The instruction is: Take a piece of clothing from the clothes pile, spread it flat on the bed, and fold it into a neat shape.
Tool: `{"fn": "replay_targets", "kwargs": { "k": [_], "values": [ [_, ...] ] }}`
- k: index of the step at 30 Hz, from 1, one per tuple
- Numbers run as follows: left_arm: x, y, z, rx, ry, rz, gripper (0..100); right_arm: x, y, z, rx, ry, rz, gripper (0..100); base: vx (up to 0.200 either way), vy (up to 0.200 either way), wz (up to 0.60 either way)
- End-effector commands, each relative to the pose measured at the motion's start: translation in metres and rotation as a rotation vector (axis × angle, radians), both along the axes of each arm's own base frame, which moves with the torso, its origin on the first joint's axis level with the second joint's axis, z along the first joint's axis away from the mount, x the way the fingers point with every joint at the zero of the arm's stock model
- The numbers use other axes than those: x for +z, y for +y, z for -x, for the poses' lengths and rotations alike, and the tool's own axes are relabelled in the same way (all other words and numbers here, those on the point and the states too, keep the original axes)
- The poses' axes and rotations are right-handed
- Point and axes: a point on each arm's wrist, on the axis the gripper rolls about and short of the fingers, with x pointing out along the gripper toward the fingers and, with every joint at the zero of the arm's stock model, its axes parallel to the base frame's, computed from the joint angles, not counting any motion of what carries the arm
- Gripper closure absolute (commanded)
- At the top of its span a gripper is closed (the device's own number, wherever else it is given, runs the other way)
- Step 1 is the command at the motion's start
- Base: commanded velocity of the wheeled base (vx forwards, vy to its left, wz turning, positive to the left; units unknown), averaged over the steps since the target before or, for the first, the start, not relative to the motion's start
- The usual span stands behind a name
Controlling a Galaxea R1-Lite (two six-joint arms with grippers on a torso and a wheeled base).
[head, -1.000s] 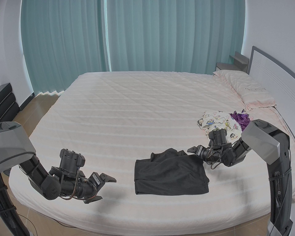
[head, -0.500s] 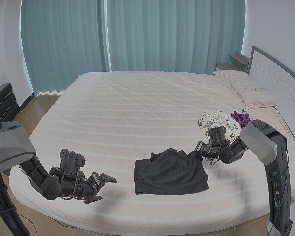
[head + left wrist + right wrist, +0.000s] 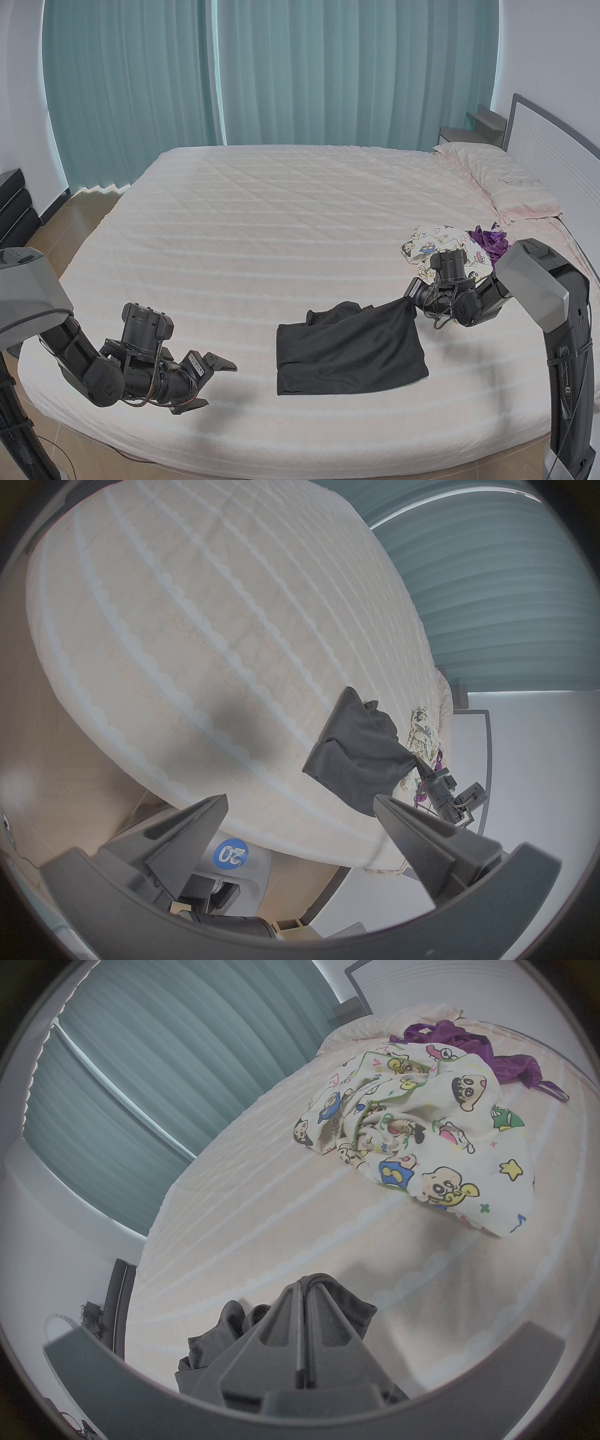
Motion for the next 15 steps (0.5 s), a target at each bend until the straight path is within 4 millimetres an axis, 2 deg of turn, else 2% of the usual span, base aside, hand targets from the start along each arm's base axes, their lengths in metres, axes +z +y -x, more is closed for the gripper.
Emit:
{"fn": "replay_targets", "kwargs": {
  "k": [1, 6, 9, 10, 15],
  "values": [
    [0.0, 0.0, 0.0, 0.0, -0.001, 0.001, 0, -0.004, -0.006, 0.0, -0.015, 0.012, 0.006, 100, 0.0, 0.0, 0.0],
    [0.0, 0.0, 0.0, 0.0, -0.001, 0.001, 0, -0.018, -0.004, 0.002, -0.019, 0.073, 0.026, 100, 0.0, 0.0, 0.0],
    [0.0, 0.0, 0.0, 0.0, -0.001, 0.001, 0, -0.019, -0.003, -0.001, -0.021, 0.066, 0.026, 100, 0.0, 0.0, 0.0],
    [0.0, 0.0, 0.0, 0.0, -0.001, 0.001, 0, -0.018, -0.002, -0.001, -0.018, 0.063, 0.024, 0, 0.0, 0.0, 0.0],
    [0.0, 0.0, 0.0, 0.002, -0.001, -0.002, 0, -0.004, -0.003, 0.004, -0.016, 0.046, 0.023, 0, 0.0, 0.0, 0.0]
  ]
}}
